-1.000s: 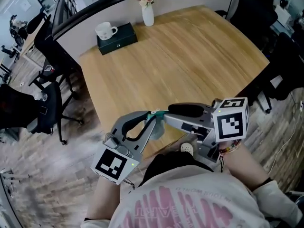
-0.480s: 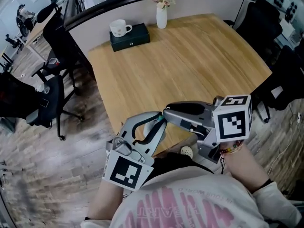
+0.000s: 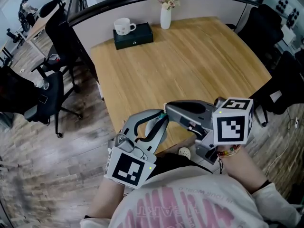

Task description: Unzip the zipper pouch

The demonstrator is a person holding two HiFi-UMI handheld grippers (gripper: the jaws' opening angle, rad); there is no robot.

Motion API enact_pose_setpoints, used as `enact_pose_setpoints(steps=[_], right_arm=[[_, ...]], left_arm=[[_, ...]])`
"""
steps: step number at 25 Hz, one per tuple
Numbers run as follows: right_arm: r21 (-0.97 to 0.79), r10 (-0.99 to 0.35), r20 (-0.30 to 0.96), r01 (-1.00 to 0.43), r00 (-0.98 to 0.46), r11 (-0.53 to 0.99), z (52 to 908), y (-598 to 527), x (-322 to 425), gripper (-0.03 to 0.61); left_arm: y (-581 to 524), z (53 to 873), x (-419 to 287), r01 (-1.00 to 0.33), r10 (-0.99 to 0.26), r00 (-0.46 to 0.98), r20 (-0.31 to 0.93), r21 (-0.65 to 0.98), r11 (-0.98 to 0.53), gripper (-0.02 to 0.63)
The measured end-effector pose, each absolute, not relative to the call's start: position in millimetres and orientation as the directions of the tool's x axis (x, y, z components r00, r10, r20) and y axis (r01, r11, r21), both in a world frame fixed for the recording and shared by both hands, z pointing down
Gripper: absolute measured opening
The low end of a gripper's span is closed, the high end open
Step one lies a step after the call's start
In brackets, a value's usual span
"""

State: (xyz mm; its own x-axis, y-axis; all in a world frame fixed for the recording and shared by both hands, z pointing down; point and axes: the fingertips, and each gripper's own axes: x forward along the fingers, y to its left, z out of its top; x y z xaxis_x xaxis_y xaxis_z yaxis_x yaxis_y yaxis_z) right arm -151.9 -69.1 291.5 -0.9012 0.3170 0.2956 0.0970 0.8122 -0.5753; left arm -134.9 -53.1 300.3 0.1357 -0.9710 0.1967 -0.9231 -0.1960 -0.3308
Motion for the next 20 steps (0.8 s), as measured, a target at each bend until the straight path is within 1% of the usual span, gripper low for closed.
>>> enact_pose_setpoints(steps=[6,14,17,20], right_arm=[[-0.614,0.353,0.293,0.108,-0.889,0.782,291,-66,-149,0.006],[-0.747,0.404,0.262,0.080,-0.876,0.660,295,-63,-147,0.008],[-0.735,0.385,0.262,0.075,-0.885,0.674,297,-66,-147,0.000],[-0.701,0.329,0.288,0.036,-0.899,0.712,301,-73,-145,-0.002]], left_arm=[[-50,300,-130,-0.913,-0.970,0.153,0.188,-0.348,-0.212,0.054],[-44,302,-125,-0.864,-0.953,0.196,0.230,-0.419,-0.279,0.052],[-46,304,-127,-0.870,-0.953,0.186,0.240,-0.411,-0.273,0.052],[-47,304,-130,-0.903,-0.961,0.170,0.216,-0.357,-0.240,0.052]])
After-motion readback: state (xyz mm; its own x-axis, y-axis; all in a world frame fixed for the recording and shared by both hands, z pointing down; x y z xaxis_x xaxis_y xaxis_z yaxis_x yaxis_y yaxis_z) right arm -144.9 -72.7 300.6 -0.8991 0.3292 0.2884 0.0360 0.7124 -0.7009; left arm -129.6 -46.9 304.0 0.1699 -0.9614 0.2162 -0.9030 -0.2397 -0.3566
